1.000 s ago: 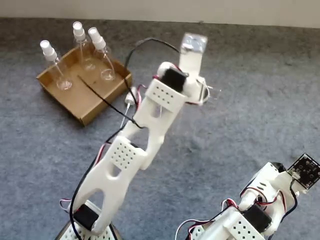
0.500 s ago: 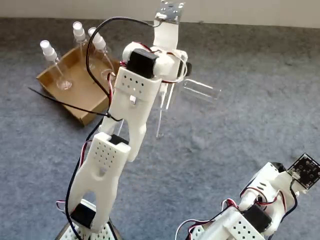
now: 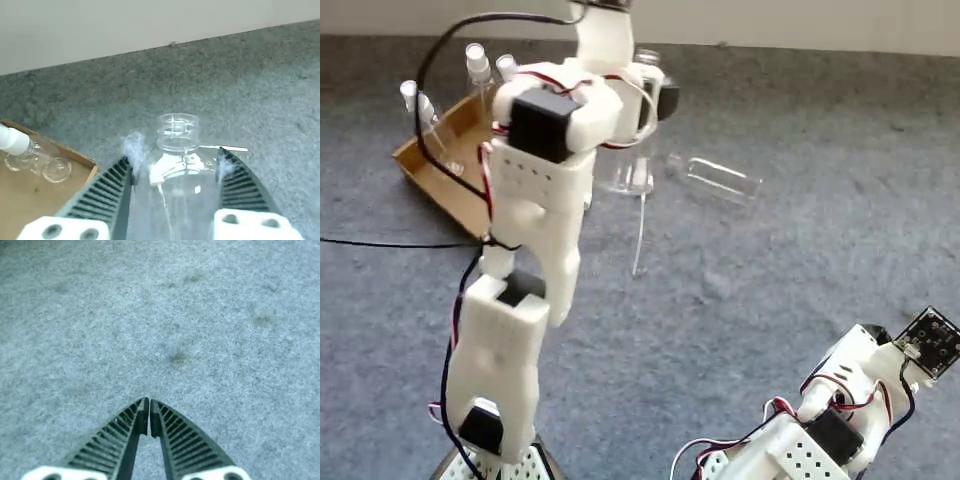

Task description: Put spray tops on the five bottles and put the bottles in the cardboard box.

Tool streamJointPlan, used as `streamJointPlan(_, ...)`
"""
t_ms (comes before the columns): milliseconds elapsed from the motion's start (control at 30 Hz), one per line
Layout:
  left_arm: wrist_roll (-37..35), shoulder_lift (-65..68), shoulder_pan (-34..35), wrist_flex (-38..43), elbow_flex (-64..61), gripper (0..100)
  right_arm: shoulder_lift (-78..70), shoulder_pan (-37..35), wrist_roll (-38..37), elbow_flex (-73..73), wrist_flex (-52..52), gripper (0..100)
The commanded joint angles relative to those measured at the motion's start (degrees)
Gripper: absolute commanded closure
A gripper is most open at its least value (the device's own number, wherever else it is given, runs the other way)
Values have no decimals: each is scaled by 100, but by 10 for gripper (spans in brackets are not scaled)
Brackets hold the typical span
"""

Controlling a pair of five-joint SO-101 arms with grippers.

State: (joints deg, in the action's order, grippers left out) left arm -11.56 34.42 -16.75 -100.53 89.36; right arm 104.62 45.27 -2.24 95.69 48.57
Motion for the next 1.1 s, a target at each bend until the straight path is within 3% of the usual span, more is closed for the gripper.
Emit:
streamJointPlan(0,53,-1147,180,-44,-1007,976,66,48,-62,884,31,993)
streamJointPlan(400,70,-3855,215,0,-4954,973,66,4,-62,884,31,993)
streamJointPlan(700,88,-4690,215,35,-7116,973,57,4,-62,884,31,993)
streamJointPlan(900,1231,-4892,215,334,-8101,976,57,4,-62,884,31,993)
streamJointPlan(1067,1389,-5200,215,334,-8716,976,57,4,-62,884,31,993)
